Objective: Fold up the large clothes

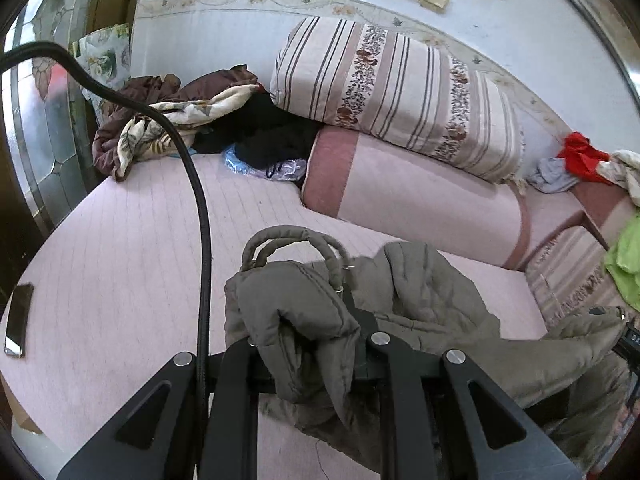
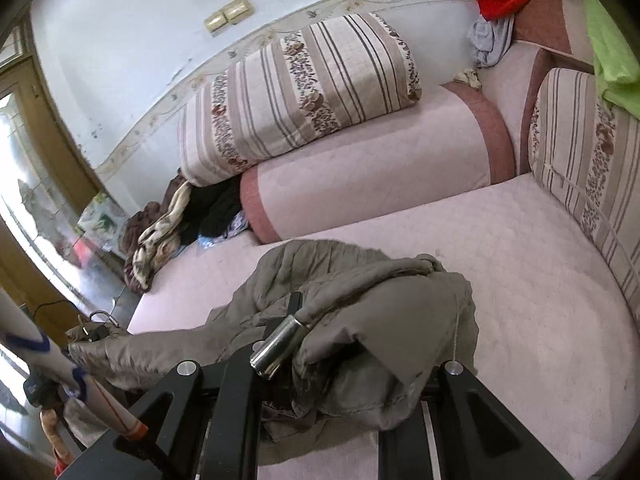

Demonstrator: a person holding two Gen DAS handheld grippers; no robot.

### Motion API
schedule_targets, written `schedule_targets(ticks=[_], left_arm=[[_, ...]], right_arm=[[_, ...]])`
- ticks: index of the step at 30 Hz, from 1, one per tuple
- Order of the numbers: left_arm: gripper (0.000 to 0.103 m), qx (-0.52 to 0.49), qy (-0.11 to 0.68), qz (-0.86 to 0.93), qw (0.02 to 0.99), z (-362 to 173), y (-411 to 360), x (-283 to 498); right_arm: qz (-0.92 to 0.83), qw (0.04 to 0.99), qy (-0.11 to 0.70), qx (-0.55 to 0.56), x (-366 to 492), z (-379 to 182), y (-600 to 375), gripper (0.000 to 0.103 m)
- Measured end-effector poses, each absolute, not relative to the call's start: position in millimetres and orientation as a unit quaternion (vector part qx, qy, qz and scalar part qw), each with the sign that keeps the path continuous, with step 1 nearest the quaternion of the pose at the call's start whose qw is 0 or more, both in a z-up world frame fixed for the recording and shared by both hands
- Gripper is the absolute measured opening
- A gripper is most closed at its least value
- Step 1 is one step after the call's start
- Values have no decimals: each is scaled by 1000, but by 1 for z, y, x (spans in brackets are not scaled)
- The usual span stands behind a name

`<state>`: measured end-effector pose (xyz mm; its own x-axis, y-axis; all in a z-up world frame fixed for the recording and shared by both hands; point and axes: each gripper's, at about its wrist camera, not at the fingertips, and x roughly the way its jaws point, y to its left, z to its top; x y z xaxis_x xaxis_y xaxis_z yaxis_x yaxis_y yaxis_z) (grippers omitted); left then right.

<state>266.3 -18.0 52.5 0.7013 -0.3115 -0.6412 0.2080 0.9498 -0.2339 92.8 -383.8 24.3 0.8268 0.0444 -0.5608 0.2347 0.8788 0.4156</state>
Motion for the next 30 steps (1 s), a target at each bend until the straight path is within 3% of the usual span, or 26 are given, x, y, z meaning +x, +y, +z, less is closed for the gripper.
schedule_targets(ticks=[14, 30], left_arm=[[18, -24, 423, -73, 903, -15, -79, 399], [23, 8, 482, -36, 875, -104, -122, 481]], right_arm=[[-107, 889, 357, 266, 220, -34, -444, 17], [-155, 859, 418, 251, 310, -108, -466, 18]])
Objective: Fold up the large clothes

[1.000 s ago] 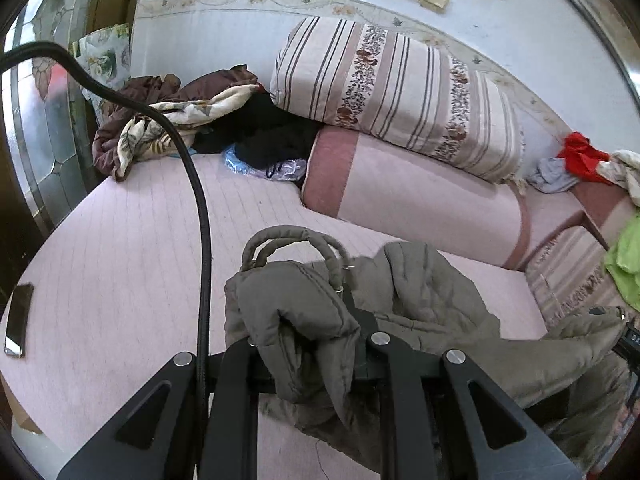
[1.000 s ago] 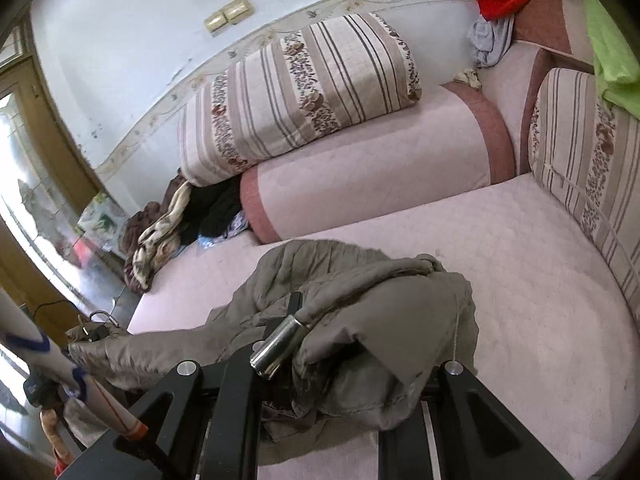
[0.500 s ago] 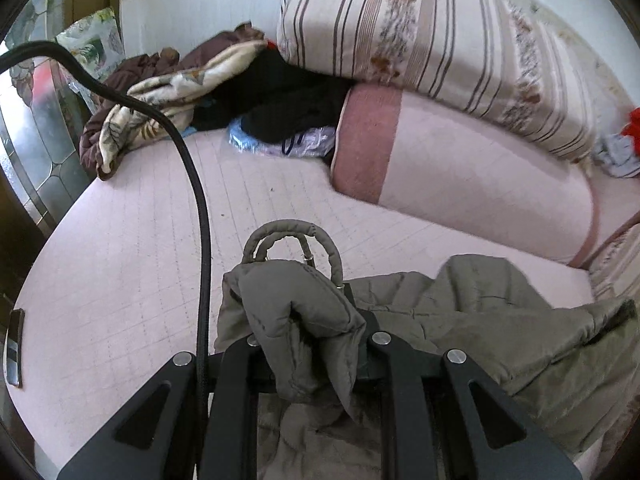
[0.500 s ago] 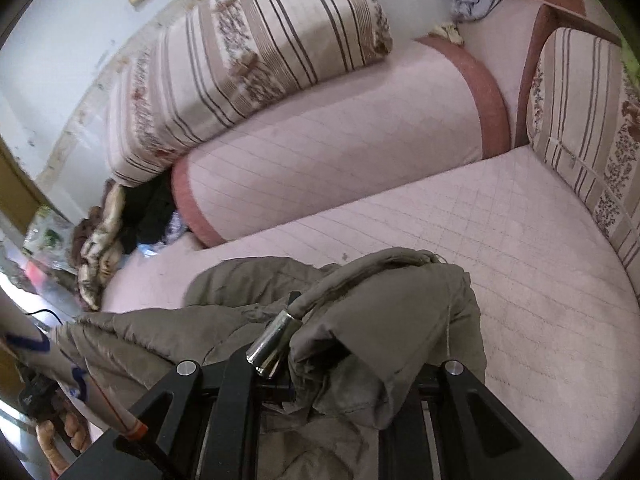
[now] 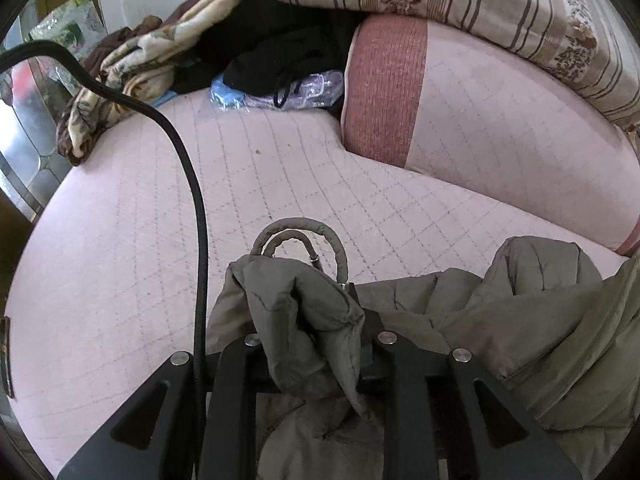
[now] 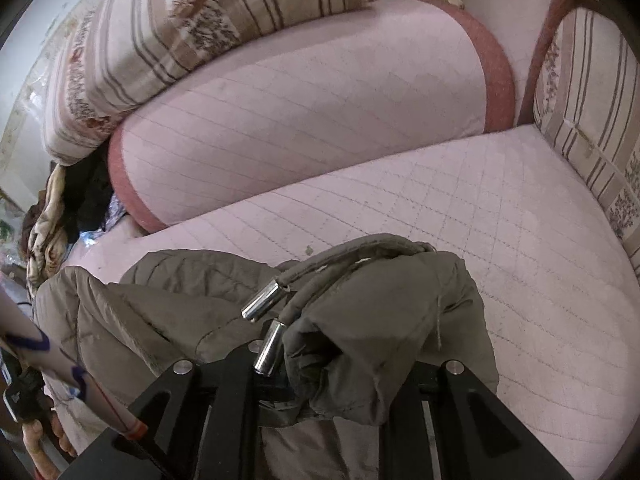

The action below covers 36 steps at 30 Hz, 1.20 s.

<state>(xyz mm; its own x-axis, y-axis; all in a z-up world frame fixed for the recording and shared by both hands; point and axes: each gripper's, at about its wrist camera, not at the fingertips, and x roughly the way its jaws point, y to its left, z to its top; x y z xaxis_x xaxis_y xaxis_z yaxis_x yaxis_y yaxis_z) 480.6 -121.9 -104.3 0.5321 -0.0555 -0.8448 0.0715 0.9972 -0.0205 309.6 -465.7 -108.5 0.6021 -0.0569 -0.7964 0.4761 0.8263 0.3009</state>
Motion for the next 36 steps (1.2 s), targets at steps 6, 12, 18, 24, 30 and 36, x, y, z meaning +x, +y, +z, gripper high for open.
schedule_targets(ticks=[6, 12, 18, 24, 30, 36], left_arm=[[35, -45, 483, -69, 872, -88, -102, 476], [55, -118, 448, -112, 879, -42, -67, 455], [61, -109, 402, -126, 901, 12, -51, 415], [63, -76, 388, -118, 911, 12, -34, 348], [64, -48, 397, -98, 911, -36, -17, 296], [64, -55, 408, -88, 907, -70, -9, 296]], right_arm=[[-154, 855, 404, 287, 305, -109, -471, 30], [-159, 876, 338, 306, 278, -76, -472, 91], [-160, 905, 312, 243, 252, -24, -437, 91], [-97, 926, 333, 152, 241, -12, -352, 86], [-64, 923, 367, 97, 260, -45, -283, 67], [-106, 911, 394, 56, 315, -91, -262, 67]])
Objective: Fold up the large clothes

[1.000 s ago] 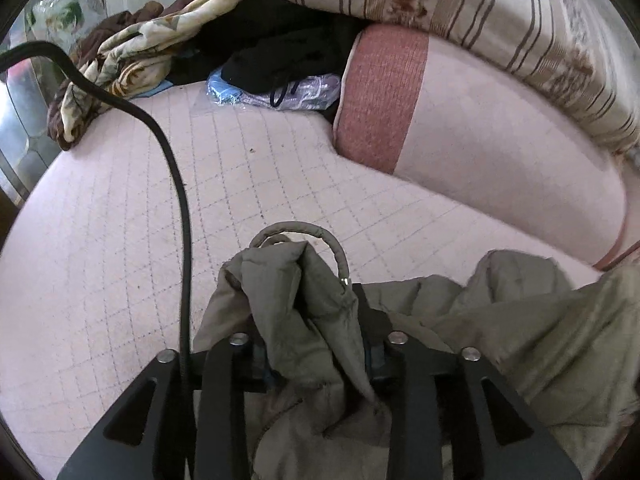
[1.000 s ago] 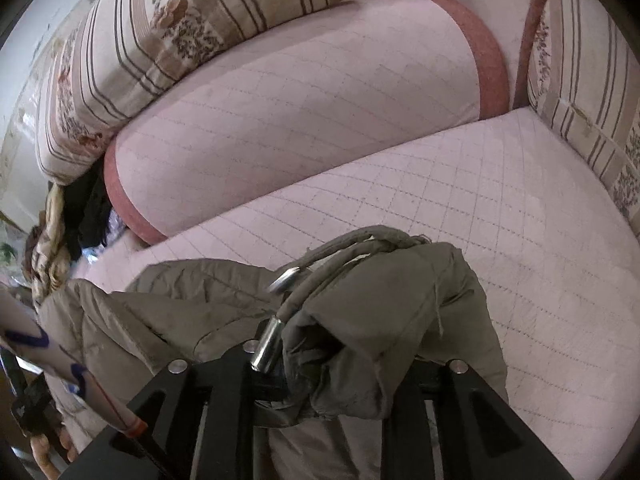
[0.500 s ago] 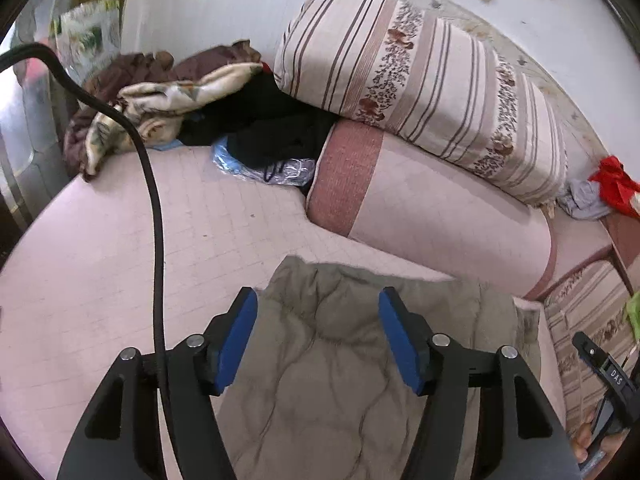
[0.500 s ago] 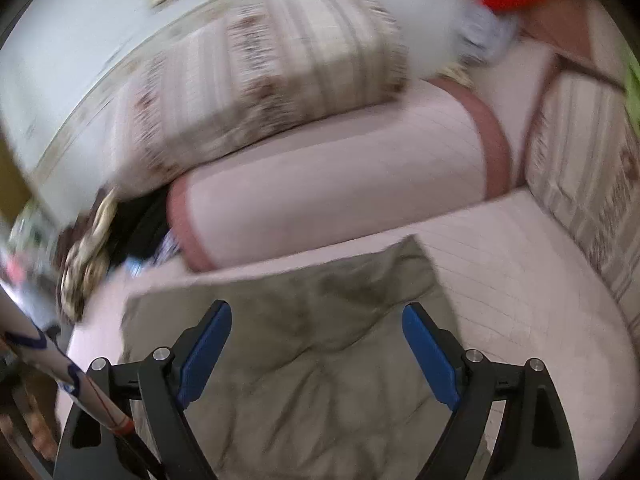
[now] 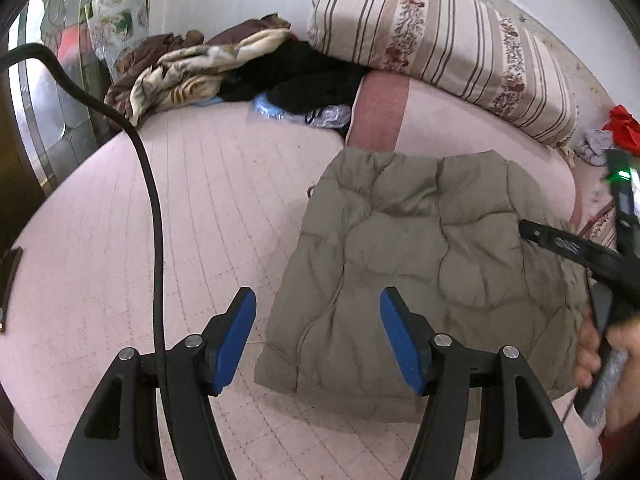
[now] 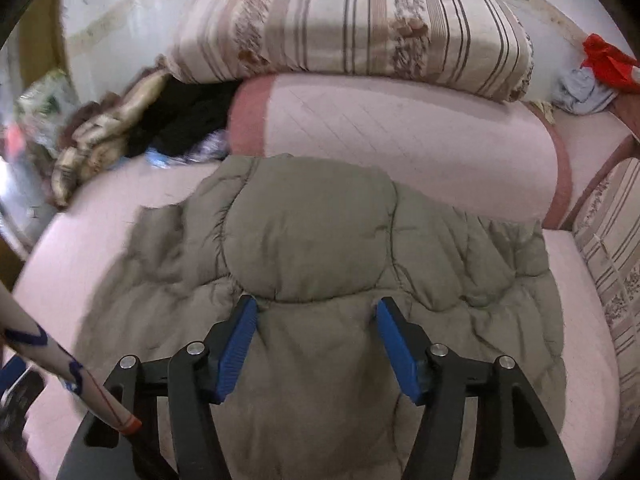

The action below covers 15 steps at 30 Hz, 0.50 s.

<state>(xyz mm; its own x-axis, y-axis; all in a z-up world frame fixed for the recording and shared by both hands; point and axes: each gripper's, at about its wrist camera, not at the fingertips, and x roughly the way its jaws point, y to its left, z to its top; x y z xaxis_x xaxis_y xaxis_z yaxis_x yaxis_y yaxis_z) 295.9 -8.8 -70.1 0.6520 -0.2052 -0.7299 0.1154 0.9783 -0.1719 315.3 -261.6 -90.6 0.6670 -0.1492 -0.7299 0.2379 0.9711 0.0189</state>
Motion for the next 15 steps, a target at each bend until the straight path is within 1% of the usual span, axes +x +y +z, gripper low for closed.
schedule_targets(ticks=[6, 9, 11, 15], left_arm=[[64, -59, 405, -79, 909, -93, 2, 311], [64, -59, 426, -85, 899, -106, 3, 322], [64, -68, 438, -93, 892, -114, 3, 330], [66, -66, 437, -100, 891, -116, 1, 331]], right_arm=[[-168, 889, 420, 70, 370, -133, -295, 67], [-179, 885, 423, 76, 392, -147, -305, 68], [-183, 882, 426, 79, 404, -156, -309, 71], [-191, 884, 418, 89, 412, -171, -313, 72]])
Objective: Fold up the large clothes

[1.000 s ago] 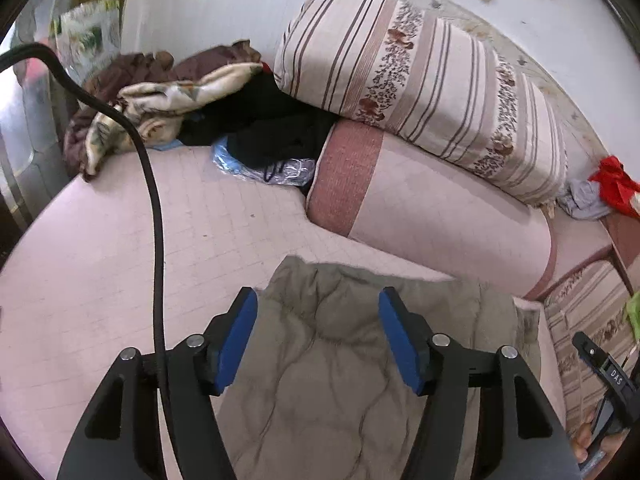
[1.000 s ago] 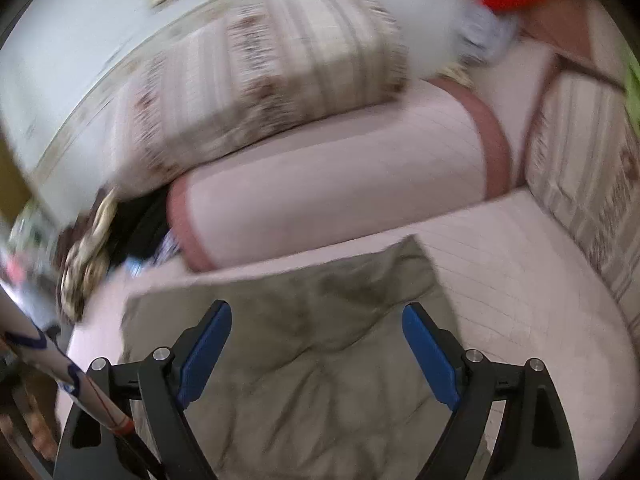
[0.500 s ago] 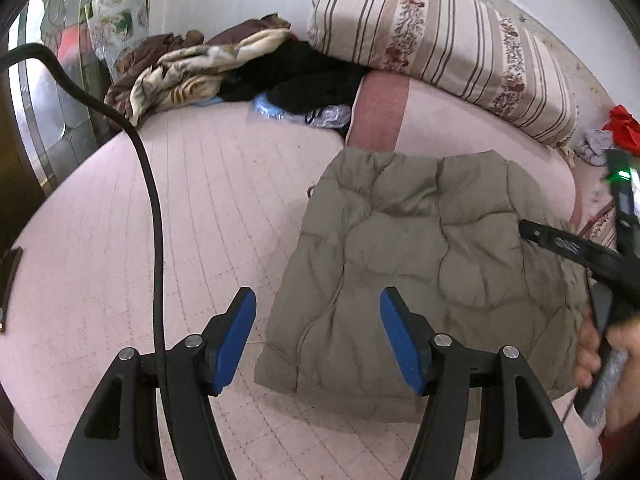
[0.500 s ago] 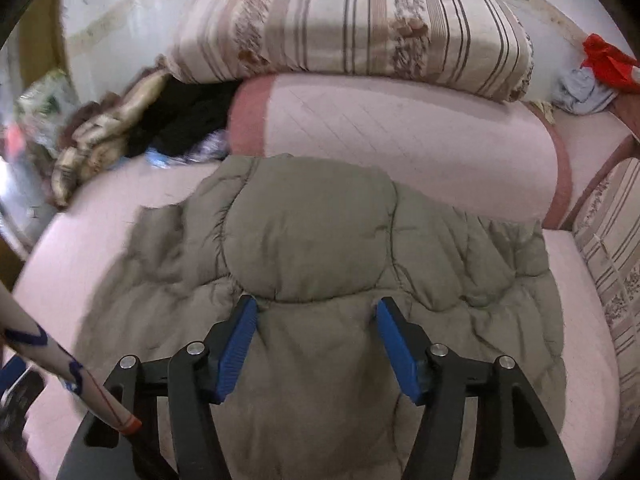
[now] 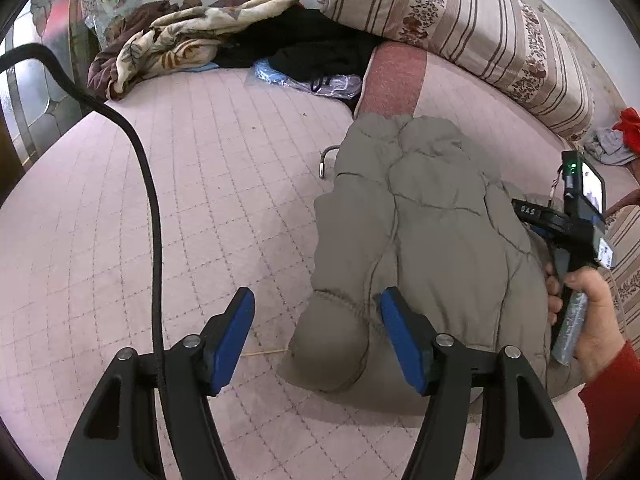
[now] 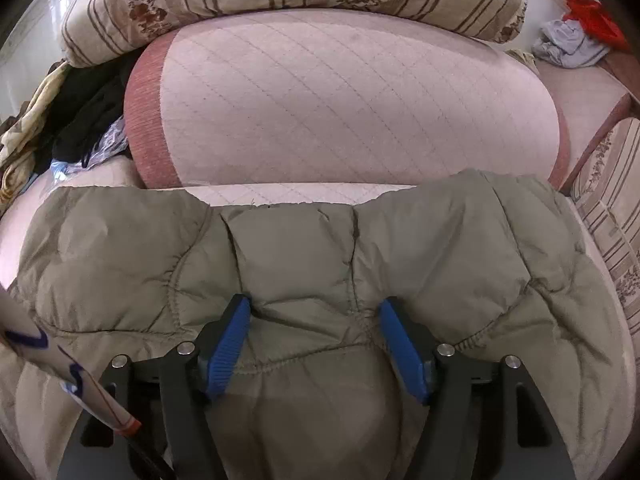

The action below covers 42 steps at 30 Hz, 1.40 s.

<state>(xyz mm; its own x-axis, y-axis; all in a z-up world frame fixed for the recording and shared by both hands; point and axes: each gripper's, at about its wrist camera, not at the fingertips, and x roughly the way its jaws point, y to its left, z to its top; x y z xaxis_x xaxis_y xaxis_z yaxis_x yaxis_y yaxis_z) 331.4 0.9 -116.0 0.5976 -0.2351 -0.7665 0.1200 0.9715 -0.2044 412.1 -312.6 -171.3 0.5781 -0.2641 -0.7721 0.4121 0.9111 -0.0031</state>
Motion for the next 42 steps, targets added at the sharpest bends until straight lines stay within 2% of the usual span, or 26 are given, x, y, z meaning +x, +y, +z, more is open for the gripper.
schedule_targets(ticks=[7, 12, 15, 19, 24, 28, 34, 39, 42], left_arm=[[66, -43, 431, -84, 897, -116, -2, 322], [66, -51, 435, -80, 895, -117, 5, 320], [66, -56, 431, -81, 897, -114, 9, 318], [66, -55, 427, -88, 898, -112, 11, 316], [66, -61, 438, -96, 892, -118, 6, 321], [66, -43, 432, -93, 896, -118, -3, 317], [66, -28, 428, -104, 897, -118, -16, 309], [68, -14, 433, -100, 896, -127, -24, 314], [72, -13, 430, -102, 897, -127, -25, 318]], right_arm=[[-207, 875, 435, 52, 411, -156, -298, 74], [-142, 902, 390, 121, 371, -109, -276, 74], [-114, 910, 382, 115, 361, -100, -249, 74], [-99, 907, 401, 79, 379, -123, -209, 74], [-151, 894, 421, 43, 411, -169, -193, 82], [-138, 889, 434, 37, 411, -150, -195, 82], [-164, 908, 381, 68, 370, -106, -257, 83], [-259, 869, 412, 85, 363, -135, -342, 82], [-246, 852, 431, 167, 356, -168, -390, 85]])
